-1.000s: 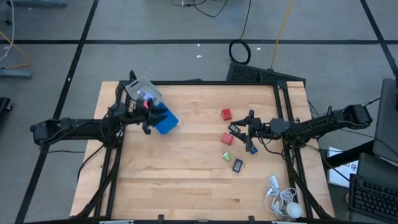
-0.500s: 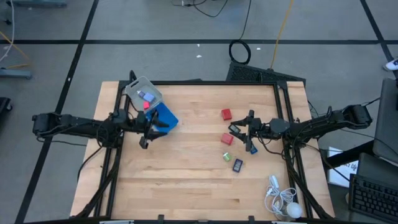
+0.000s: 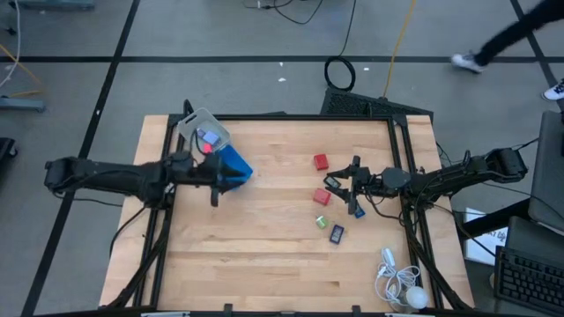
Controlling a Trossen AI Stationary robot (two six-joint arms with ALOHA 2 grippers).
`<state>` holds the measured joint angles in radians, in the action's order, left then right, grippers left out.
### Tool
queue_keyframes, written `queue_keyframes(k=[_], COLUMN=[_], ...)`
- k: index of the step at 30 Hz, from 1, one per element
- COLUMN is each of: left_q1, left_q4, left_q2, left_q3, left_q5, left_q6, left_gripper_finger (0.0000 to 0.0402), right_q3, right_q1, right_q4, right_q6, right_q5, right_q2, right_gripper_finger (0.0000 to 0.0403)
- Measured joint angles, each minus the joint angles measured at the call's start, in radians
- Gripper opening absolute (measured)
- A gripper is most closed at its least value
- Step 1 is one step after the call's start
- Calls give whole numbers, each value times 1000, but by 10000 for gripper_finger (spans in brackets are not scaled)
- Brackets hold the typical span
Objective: Pick & Place Office items
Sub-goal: Put the blue digital timer into the blue bin
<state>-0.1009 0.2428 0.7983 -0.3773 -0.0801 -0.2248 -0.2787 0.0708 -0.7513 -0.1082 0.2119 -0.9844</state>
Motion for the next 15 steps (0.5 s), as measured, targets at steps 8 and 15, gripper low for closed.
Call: queue_keyframes(k=[8,15], left_q1=[98,169], left_q4=[-444,-418], left_q2=[-8,-170], left_q3=[-188,-97], left_q5=[64,155], left_q6=[39,119], left_gripper_finger=[107,106], right_q3=[0,0], right_q1=[0,0], right_q4=[8,12], right_q6=[-3,-27], right_q5=[0,0], right_q2=[0,0], right_gripper_finger=[212,212])
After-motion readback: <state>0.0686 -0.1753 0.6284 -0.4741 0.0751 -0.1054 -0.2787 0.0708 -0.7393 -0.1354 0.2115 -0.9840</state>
